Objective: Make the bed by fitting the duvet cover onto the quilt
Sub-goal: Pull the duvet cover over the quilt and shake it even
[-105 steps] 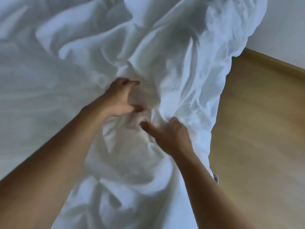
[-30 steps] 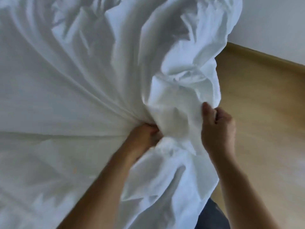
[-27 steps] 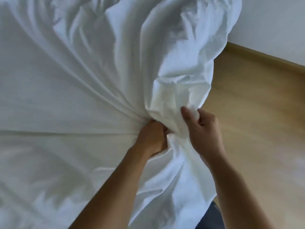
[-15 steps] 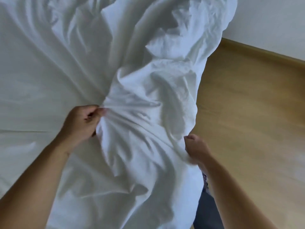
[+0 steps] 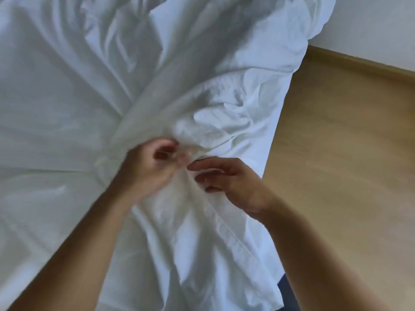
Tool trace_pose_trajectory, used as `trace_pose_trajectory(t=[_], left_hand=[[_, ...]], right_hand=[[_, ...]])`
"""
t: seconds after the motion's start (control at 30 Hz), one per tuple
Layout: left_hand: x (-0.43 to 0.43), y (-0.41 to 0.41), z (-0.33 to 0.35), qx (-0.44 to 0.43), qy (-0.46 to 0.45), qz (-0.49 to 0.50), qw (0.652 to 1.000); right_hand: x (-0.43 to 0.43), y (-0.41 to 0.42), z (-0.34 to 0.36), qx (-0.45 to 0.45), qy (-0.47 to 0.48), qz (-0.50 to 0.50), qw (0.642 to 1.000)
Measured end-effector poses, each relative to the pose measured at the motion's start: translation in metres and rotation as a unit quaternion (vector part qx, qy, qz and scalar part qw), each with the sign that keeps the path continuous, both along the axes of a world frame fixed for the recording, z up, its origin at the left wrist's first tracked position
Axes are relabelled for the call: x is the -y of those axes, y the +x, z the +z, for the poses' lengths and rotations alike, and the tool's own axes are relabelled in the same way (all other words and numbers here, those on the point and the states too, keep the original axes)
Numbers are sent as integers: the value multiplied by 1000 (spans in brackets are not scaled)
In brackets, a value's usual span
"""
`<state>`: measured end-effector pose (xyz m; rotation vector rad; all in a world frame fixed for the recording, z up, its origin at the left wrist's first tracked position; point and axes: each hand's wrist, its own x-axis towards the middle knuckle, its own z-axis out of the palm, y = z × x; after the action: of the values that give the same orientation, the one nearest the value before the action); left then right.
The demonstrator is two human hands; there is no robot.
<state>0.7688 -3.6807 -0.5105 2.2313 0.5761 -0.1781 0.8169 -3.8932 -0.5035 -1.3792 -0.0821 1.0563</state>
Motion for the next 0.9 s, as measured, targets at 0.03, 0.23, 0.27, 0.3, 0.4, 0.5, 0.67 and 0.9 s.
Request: trace_pose_trajectory(t=[0.03, 0.23, 0.27, 0.3, 0.4, 0.5, 0.67, 0.9], left_hand=[[15, 4, -5, -45, 7, -69, 997], [21, 9, -19, -30, -17, -99, 995], [17, 5, -17, -39, -29, -92, 995], [15, 0, -15, -61, -44, -85, 993], [30, -4, -8, -130, -28, -160, 978], [80, 9, 0, -52, -188, -130, 972], [140, 18, -16, -160, -142, -187, 959], [51, 54, -8, -42, 35, -166, 985]], right_hand=[[-5, -5, -3, 97, -51, -7, 994], [10, -34, -36, 406, -385, -279, 780], [18, -29, -42, 327, -424, -283, 796], [24, -22, -45, 208, -438, -258, 836], [25, -12, -54, -11, -333, -135, 933], [31, -1, -66, -5, -228, -173, 958], [56, 9, -83, 7, -280, -194, 940], [52, -3, -81, 152, -377, -241, 881]])
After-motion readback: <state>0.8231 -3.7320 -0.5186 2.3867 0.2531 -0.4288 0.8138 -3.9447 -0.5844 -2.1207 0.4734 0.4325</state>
